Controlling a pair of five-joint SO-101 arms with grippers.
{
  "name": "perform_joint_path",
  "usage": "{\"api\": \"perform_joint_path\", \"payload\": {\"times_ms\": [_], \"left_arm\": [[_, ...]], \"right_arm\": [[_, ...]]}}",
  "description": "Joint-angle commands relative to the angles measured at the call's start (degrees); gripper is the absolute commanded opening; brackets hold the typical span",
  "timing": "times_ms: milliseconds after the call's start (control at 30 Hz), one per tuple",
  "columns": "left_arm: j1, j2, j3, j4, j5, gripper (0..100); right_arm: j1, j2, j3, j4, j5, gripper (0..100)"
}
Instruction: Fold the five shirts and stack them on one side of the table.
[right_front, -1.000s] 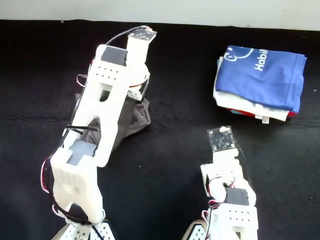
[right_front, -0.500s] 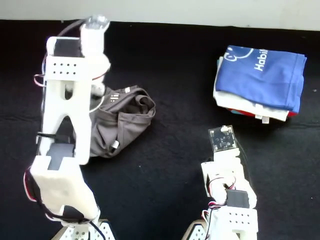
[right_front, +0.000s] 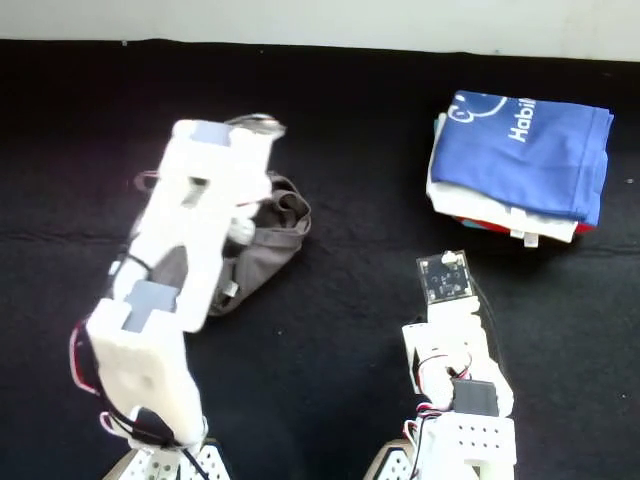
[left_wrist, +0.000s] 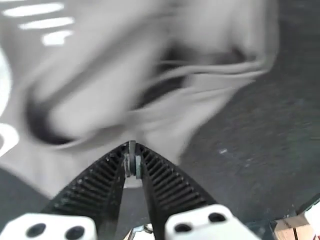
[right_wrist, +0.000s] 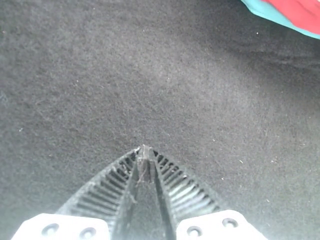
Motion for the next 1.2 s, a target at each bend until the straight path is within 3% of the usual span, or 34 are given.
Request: {"api": "perform_joint_path", "payload": {"times_ms": [0,167,367,533,833,1000,1167], "left_arm": [[7.52,-0.66,-0.13,-0.44,1.76,1],[10.24,-1.01,-1.8,-0.18,1.67,1],[2.24,-0.66,-11.12,4.84,1.67,1],[-0.57,0.75,-10.42,3.08,1.67,1],[11.65,8.31,-10.95,0.35,2.02,1],[16.84,8.13,-18.15,7.3,1.67,1],[6.99,8.13,-27.47,13.01,1.67,1]], "right_arm": [[0.4,-0.57,5.49,0.4,0.0,0.7],[0.4,-0.57,5.49,0.4,0.0,0.7],[0.4,-0.57,5.49,0.4,0.0,0.7],[0.4,-0.57,5.49,0.4,0.0,0.7],[0.4,-0.57,5.49,0.31,0.0,0.7],[0.48,-0.66,5.41,0.31,0.0,0.7],[0.48,-0.66,5.41,0.31,0.0,0.7]]}}
